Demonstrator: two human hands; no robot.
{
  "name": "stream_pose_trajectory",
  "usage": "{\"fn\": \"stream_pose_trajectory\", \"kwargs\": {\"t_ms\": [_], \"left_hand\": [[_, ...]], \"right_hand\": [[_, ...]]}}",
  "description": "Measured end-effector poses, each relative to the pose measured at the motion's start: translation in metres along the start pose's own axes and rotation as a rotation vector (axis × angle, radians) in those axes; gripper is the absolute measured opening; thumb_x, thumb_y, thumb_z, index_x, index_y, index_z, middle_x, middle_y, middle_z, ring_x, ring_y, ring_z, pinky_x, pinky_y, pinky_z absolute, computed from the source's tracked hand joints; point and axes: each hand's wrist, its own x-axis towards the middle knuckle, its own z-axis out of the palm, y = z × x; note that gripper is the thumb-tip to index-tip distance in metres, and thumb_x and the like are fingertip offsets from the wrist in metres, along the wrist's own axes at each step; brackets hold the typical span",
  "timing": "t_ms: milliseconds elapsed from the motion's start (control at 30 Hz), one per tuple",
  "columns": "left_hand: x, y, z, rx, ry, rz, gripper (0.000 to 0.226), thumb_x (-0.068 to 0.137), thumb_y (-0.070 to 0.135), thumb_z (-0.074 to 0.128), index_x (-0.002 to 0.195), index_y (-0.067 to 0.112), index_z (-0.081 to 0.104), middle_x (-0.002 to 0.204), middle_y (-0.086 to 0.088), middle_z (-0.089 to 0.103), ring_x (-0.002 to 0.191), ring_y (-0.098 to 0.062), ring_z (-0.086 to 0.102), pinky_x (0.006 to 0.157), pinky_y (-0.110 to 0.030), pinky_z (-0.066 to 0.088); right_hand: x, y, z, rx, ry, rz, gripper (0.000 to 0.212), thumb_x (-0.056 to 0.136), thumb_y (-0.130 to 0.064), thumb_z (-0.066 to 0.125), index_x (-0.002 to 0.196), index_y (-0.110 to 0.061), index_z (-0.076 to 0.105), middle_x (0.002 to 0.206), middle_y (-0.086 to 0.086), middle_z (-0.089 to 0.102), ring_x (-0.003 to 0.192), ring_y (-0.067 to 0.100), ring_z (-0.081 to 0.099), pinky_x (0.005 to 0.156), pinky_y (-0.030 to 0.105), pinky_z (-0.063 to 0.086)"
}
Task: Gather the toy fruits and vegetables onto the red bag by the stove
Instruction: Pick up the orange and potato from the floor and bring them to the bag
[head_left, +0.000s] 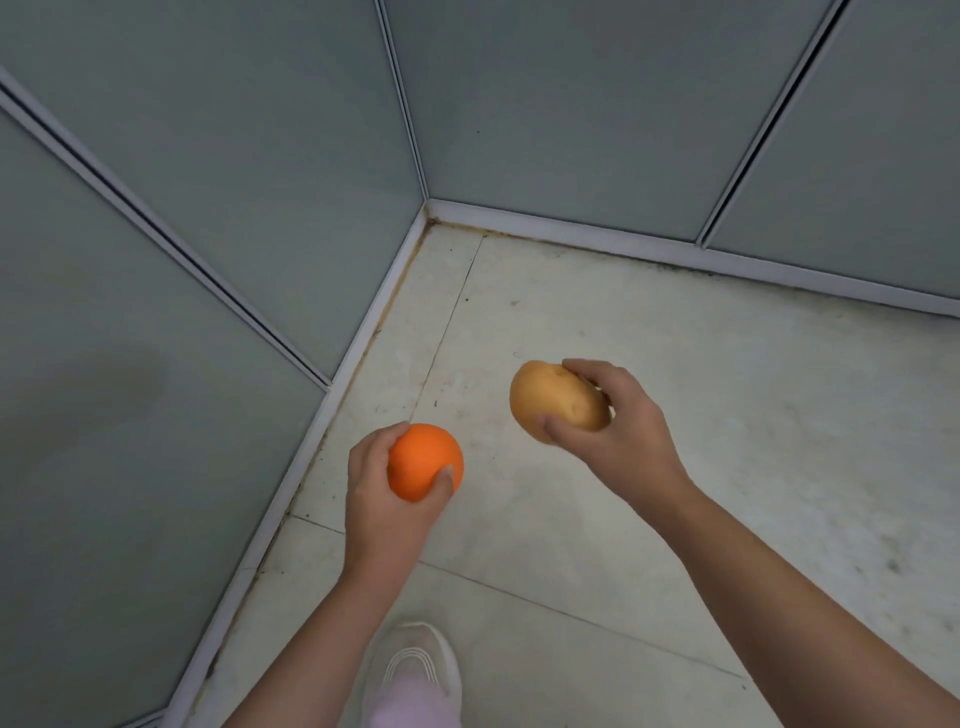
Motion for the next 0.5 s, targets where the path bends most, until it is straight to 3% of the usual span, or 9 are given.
{"fn": "stream_pose_trajectory", "kwargs": {"t_ms": [233,500], "left_hand": [[0.003,0.069,-0.045,-0.059,0.058,0.062,0.050,0.074,0.017,0.075,0.112,0.036,0.047,0.120,0.006,0.046,0.099,-0.014,0.047,0.076,-0.027,0.040],[0.023,0.184,-0.074,-0.067,0.002,0.247,0.053,0.069,0.012,0.078,0.110,0.032,0.050,0.118,0.007,0.046,0.097,-0.002,0.046,0.073,0.002,0.036]], "right_hand": [[-0.011,-0.069,-0.025,0.012,0.088,-0.126,0.051,0.068,-0.028,0.077,0.114,-0.032,0.056,0.109,-0.013,0.051,0.090,-0.021,0.042,0.069,-0.003,0.033],[-0.004,-0.155,-0.080,0.001,0.136,-0.065,0.050,0.066,-0.026,0.078,0.112,-0.030,0.058,0.107,-0.008,0.055,0.086,-0.015,0.046,0.067,-0.002,0.032]]}}
